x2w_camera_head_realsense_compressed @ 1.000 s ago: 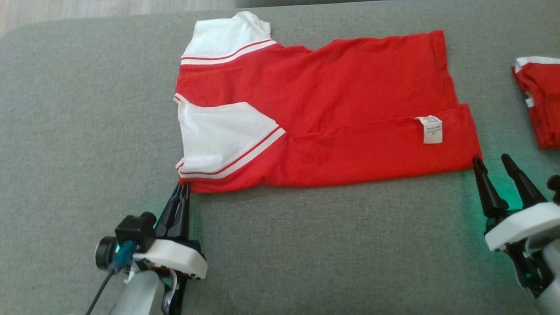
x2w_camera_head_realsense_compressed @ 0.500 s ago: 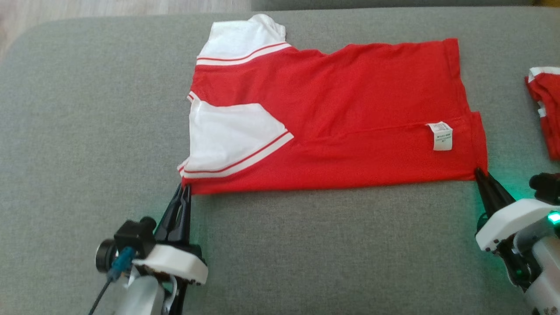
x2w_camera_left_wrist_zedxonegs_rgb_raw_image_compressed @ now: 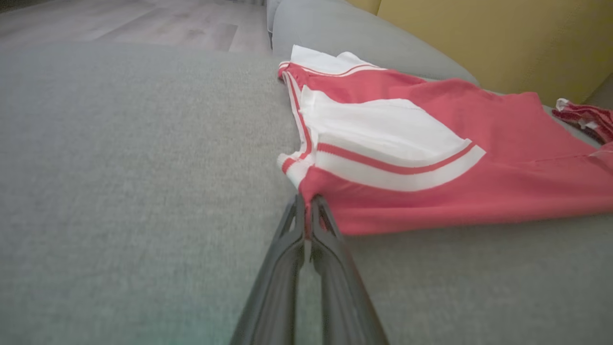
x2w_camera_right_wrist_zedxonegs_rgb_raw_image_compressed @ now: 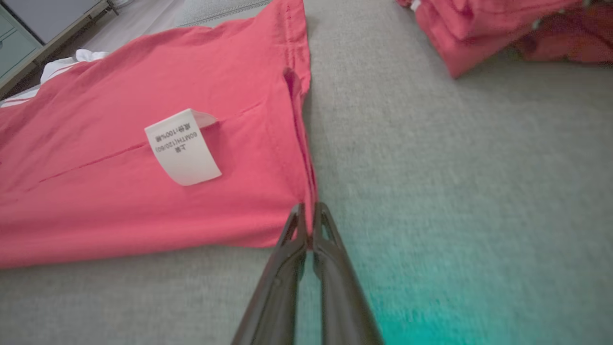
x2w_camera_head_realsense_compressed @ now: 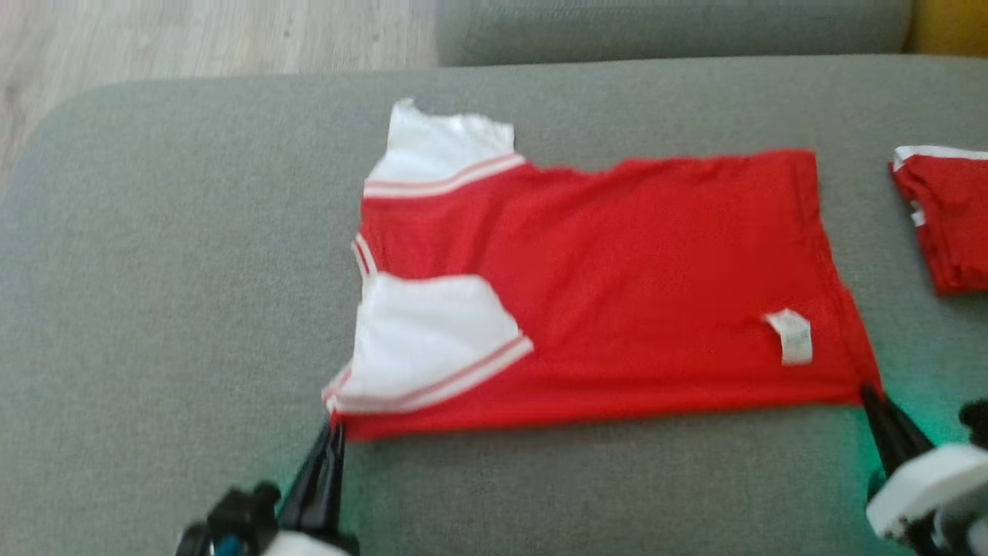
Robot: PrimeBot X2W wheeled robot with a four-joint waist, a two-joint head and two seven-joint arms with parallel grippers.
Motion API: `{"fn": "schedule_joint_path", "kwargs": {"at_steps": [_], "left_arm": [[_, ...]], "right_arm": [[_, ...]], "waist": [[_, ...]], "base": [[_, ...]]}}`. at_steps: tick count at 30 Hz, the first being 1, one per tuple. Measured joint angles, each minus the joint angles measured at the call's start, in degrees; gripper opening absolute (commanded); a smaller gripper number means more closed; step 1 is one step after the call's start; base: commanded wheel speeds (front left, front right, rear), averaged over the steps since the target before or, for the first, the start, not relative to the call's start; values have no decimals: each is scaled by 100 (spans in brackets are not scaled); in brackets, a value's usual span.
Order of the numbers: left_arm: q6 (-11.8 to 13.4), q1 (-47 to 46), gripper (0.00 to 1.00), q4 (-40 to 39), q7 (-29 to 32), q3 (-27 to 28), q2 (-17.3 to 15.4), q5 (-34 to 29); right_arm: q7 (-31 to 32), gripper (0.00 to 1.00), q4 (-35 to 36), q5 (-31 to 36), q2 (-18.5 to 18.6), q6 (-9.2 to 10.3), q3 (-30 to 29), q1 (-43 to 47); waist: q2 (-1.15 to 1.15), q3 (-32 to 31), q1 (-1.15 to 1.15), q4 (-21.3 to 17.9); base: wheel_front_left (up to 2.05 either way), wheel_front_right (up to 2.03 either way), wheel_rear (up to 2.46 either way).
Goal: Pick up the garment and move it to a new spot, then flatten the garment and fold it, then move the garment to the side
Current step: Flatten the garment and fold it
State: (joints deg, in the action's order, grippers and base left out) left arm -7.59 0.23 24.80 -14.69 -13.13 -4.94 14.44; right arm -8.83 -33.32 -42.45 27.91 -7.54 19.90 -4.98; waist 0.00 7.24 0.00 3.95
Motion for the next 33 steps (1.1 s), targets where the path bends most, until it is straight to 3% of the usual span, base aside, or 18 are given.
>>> {"fn": "schedule_joint_path", "kwargs": {"at_steps": [14,15,16,17,18,27,33], "left_arm": [[0,722,0,-134,0,-188,-144,122],[0,722,0,-120,0,-187,-149,122],[1,722,11,-111,0,-187,-153,122],[4,722,43,-93,1,-188,-154,121],[14,722,100,-64,33,-188,-154,122],[58,594,100,-359,272,-156,-402,177],[51,-645,100,-1109,1043,-198,-938,178]], "right_arm": [[122,0,552,130,-152,0,-577,1038],[165,7,587,146,-188,0,-599,1062],[183,58,613,172,-219,0,-621,1078],[218,100,653,192,-234,0,-665,1101],[227,100,677,244,-254,0,-746,1127],[51,100,1448,647,-289,0,-1058,1215],[26,100,2058,878,-298,1,-1034,1118]], "waist": [[0,-225,0,-119],[0,-240,0,-127],[0,-251,0,-136],[0,-261,0,-147],[0,-271,0,-159],[0,-199,0,-322],[0,99,1,-503]], "base": [[0,0,0],[0,0,0],[0,0,0],[0,0,0],[0,0,0],[0,0,0],[0,0,0]]}}
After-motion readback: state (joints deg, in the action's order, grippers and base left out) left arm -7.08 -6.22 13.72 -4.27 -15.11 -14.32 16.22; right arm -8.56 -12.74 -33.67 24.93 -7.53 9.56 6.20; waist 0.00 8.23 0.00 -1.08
